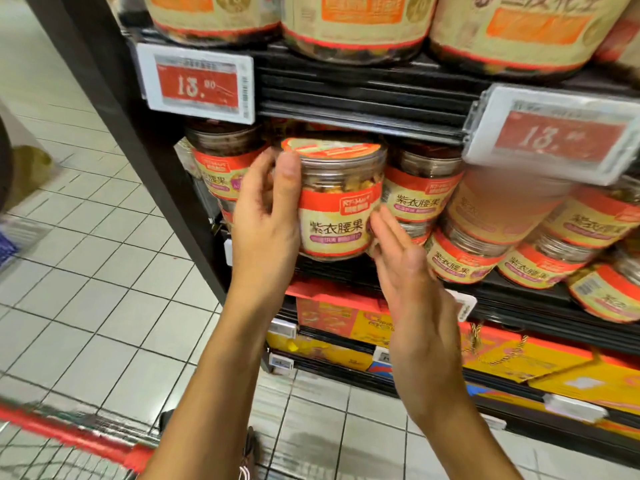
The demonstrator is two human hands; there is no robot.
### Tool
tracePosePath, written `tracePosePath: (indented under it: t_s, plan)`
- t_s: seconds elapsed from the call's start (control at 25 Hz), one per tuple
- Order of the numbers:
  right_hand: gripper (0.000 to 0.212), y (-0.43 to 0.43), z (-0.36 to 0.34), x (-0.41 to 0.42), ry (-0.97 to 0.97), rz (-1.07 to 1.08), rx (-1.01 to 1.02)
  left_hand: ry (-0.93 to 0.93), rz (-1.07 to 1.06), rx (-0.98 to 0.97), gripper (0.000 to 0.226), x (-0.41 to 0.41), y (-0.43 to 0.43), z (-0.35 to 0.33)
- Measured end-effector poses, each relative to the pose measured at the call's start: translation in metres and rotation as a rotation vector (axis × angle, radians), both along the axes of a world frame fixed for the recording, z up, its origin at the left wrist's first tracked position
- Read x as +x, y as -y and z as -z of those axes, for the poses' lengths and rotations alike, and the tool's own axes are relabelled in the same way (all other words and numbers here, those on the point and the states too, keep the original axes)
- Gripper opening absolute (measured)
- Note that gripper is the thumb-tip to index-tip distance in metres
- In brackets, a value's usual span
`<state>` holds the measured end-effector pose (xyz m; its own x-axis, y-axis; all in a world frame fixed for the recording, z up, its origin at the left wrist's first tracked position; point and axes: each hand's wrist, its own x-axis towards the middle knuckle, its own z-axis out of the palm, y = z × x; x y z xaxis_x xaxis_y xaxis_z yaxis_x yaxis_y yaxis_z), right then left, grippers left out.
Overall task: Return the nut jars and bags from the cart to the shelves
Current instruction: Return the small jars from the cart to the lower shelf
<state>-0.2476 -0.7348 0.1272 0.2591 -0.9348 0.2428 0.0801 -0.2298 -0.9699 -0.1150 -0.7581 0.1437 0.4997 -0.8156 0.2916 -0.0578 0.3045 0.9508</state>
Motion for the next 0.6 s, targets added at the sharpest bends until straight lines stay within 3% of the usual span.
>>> tracePosePath:
  t_s: [0.08,0.2,0.4,0.6]
  plan:
    - [0.039,0.003,0.005,0.008,0.003,-0.007,-0.008,-0.035,-0.064,-0.041,0.035,-0.002,0.009,0.002]
    - [0.031,0.017,0.011,0.015,-0.045,-0.011,-0.01,-0.002,-0.068,0.002,0.017,-0.003,0.02,0.011]
    - [0.046,0.028,0.027,0.014,-0.109,0.072,-0.012,0.084,-0.179,0.012,0.046,0.005,0.007,0.04]
    - [0.048,0.027,0.034,0.02,-0.115,0.071,0.006,-0.014,-0.104,0.039,0.043,-0.013,-0.008,0.06]
